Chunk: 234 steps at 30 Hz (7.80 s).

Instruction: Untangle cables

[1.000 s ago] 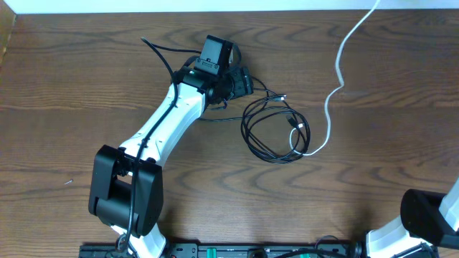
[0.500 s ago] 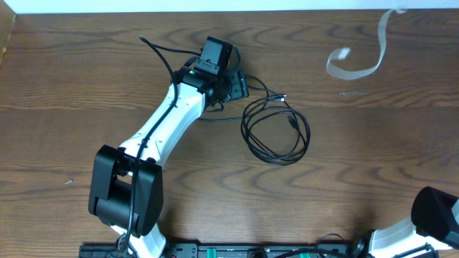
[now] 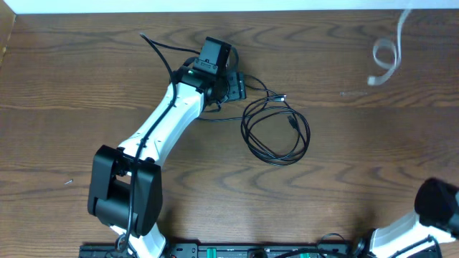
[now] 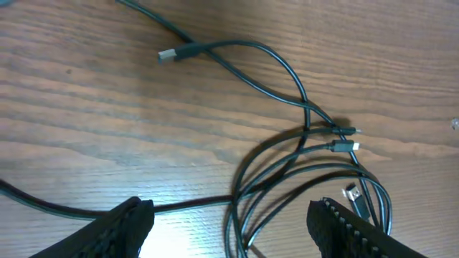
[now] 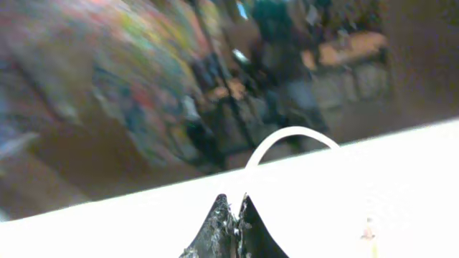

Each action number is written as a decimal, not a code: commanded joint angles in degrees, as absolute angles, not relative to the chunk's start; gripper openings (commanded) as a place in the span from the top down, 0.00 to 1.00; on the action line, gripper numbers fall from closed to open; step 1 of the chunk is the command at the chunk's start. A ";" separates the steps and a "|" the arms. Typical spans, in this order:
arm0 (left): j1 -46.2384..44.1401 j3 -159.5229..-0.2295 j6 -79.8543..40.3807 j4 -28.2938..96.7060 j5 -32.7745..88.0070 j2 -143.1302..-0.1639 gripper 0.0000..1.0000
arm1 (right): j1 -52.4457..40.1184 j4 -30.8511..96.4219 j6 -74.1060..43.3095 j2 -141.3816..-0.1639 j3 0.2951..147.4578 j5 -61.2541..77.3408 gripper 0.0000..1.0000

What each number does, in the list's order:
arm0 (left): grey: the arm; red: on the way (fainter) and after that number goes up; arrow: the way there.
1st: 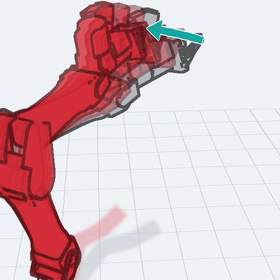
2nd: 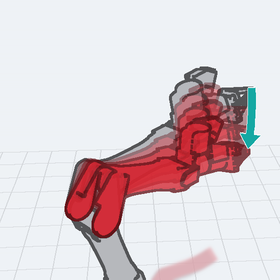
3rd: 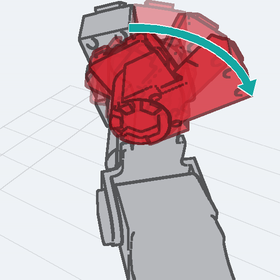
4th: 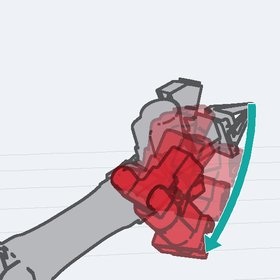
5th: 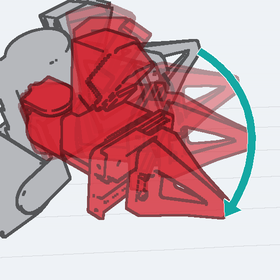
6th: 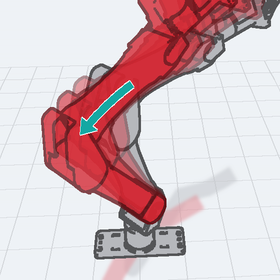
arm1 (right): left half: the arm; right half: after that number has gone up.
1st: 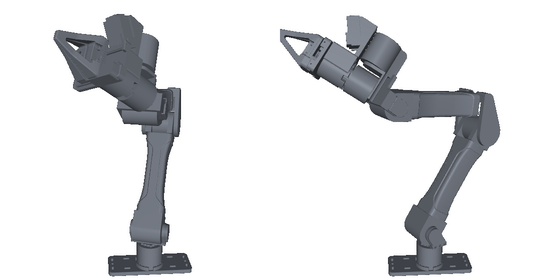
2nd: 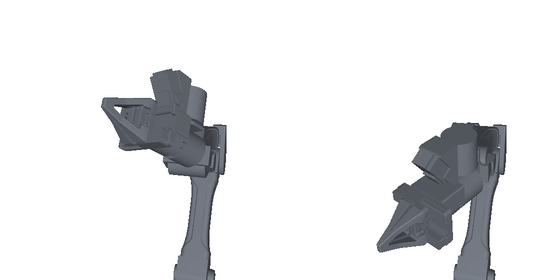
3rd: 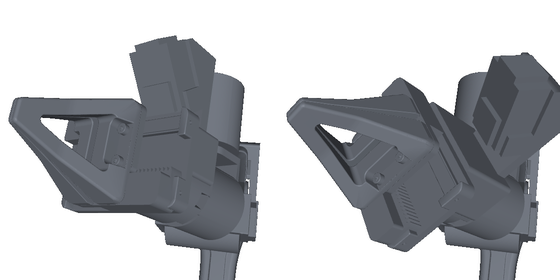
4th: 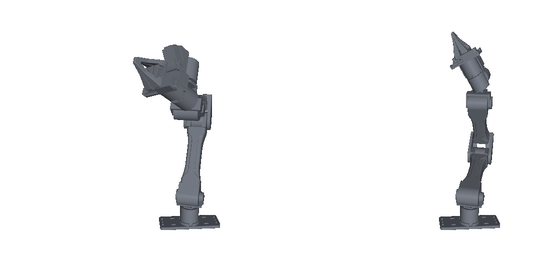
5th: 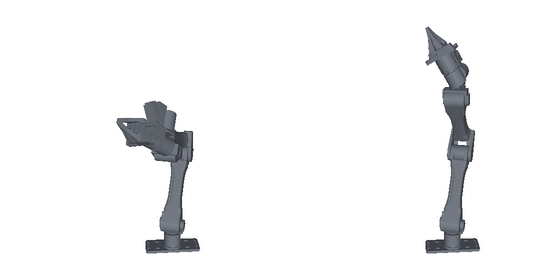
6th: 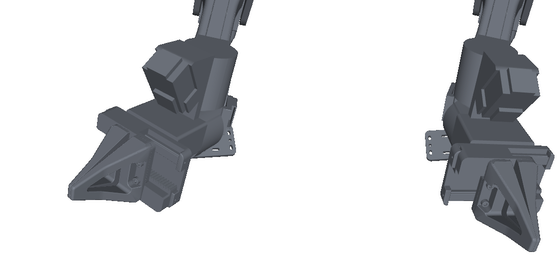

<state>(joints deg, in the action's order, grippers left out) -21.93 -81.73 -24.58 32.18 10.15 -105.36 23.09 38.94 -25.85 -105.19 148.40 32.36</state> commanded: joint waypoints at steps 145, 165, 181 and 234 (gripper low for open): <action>-45.74 -83.55 2.33 36.71 21.82 -116.92 0.25 | 20.51 86.63 0.97 -121.95 147.20 21.15 0.01; -45.71 -83.48 1.65 32.42 20.29 -119.92 0.36 | 20.45 86.85 0.97 -121.95 147.02 21.12 0.01; -45.10 -83.53 1.21 32.10 20.29 -119.61 0.80 | 20.45 85.45 0.97 -121.95 140.25 21.17 0.01; -9.13 -88.12 -26.39 -7.16 -1.15 -63.64 0.92 | -15.94 64.16 6.61 -124.84 122.21 28.99 0.01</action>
